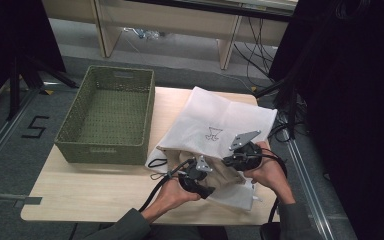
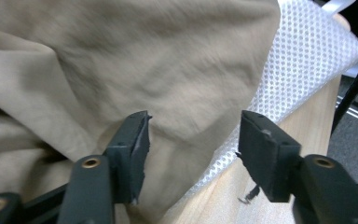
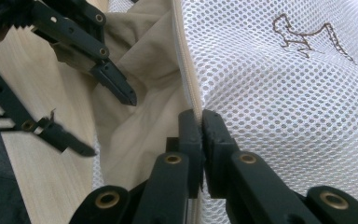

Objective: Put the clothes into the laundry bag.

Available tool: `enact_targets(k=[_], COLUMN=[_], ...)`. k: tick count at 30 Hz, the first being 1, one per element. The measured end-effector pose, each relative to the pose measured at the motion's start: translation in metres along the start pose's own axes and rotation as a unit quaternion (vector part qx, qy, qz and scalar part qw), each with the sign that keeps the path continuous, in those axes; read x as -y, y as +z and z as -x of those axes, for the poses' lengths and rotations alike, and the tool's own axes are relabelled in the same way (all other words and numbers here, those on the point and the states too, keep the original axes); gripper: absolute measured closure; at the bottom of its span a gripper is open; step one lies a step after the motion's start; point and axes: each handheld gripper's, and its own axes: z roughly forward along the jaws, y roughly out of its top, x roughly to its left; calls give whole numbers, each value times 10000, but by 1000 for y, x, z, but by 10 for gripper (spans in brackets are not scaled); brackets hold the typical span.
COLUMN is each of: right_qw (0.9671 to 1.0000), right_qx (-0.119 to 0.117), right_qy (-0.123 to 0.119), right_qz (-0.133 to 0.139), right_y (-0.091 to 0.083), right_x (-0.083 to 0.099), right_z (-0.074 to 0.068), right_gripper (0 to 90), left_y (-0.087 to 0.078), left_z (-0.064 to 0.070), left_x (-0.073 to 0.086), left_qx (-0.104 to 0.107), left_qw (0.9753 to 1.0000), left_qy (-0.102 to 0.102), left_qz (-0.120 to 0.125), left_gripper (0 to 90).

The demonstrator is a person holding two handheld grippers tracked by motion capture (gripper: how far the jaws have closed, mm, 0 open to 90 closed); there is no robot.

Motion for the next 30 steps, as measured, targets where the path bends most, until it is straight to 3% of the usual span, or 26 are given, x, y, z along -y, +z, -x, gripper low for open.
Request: enact_targets(k=[6, 9, 13, 14, 15, 19, 23, 28, 30], right_qw=[10000, 10000, 10000, 10000, 10000, 9999, 9999, 9999, 9999], right_qx=[-18, -28, -40, -49, -61, -93, -117, -137, -154], right_qy=[-43, -38, -36, -39, -69, -51, -89, -58, -73], right_qz=[13, -18, -38, -33, -31, -20, -15, 10, 5], right_y=[1, 1, 2, 2, 2, 2, 2, 2, 2], right_x=[0, 1, 0, 0, 0, 1, 0, -1, -1], right_z=[0, 0, 0, 0, 0, 0, 0, -1, -1], right_gripper=[883, 884, 883, 884, 884, 884, 884, 884, 885], left_y=[8, 20, 27, 28, 29, 27, 27, 32, 33], left_z=[1, 2, 0, -1, -2, -5, -11, -22, -24], left_x=[1, 2, 2, 1, 0, -5, -15, -31, -33], left_qx=[-117, -274, -506, -531, -597, -680, -774, -1011, -1030], left_qw=[9997, 9990, 9972, 9969, 9968, 9969, 9967, 9946, 9944], left_qy=[81, 183, 422, 439, 405, 322, 204, -103, -148], left_qz=[-196, -310, -357, -374, -351, -246, -118, 196, 208], left_gripper=[399, 397, 505, 609, 731, 852, 865, 860, 851])
